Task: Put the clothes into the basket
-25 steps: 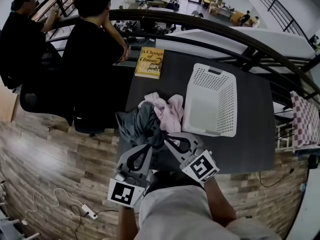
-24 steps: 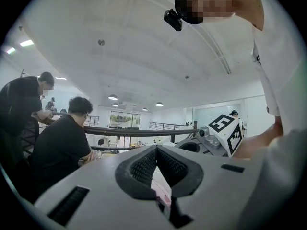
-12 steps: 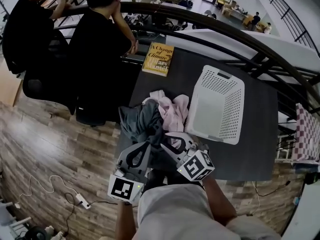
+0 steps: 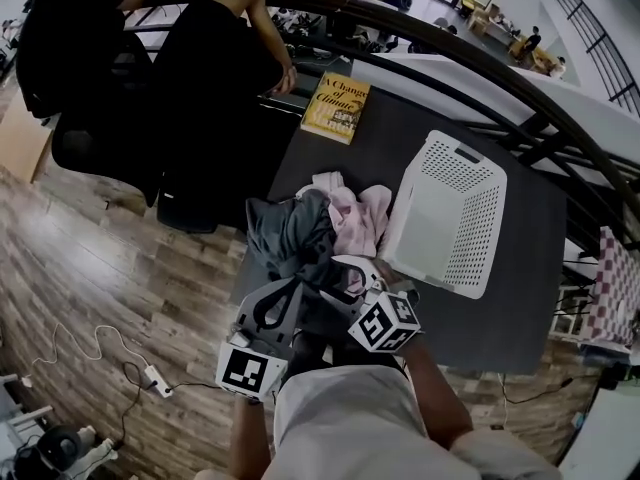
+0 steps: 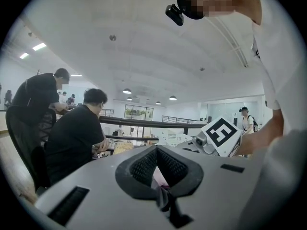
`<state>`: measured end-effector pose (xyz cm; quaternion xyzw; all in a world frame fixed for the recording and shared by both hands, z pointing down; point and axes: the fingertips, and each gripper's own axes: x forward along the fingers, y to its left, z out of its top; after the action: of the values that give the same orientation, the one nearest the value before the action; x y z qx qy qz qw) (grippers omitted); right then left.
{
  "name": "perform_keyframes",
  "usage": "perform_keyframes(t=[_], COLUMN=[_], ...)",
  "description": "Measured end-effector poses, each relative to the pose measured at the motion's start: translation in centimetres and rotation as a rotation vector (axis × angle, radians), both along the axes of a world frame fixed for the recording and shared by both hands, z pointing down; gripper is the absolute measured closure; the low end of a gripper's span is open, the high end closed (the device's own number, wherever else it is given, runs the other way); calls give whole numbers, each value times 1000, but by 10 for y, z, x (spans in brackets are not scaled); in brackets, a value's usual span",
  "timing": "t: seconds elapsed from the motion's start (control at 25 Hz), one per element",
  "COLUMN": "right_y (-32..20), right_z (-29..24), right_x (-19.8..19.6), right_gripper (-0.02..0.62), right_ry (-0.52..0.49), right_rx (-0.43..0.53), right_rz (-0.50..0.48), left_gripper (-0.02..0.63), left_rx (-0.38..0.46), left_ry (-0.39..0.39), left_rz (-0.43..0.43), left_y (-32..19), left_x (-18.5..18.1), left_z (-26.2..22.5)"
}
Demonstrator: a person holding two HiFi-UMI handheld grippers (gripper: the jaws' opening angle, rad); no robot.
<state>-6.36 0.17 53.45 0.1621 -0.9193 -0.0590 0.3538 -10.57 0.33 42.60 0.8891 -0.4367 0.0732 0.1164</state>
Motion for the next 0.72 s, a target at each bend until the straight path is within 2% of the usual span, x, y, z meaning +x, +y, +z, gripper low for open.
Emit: perform_keyframes(t=[0.4,0.72], right_y=[3,4], right_z=[36,64], right_x=[-8,-14], right_gripper=[276,232], right_ry=[96,163], right_rx=[-41,-93], right_rz=[-94,-163], left_gripper=[604,604], left_rx=[-26,-48], left_ry=[-1,-3], left_rz=[-32,-49], left_y=[-1,-8], left_x=[-5,-10], left_z=[8,18])
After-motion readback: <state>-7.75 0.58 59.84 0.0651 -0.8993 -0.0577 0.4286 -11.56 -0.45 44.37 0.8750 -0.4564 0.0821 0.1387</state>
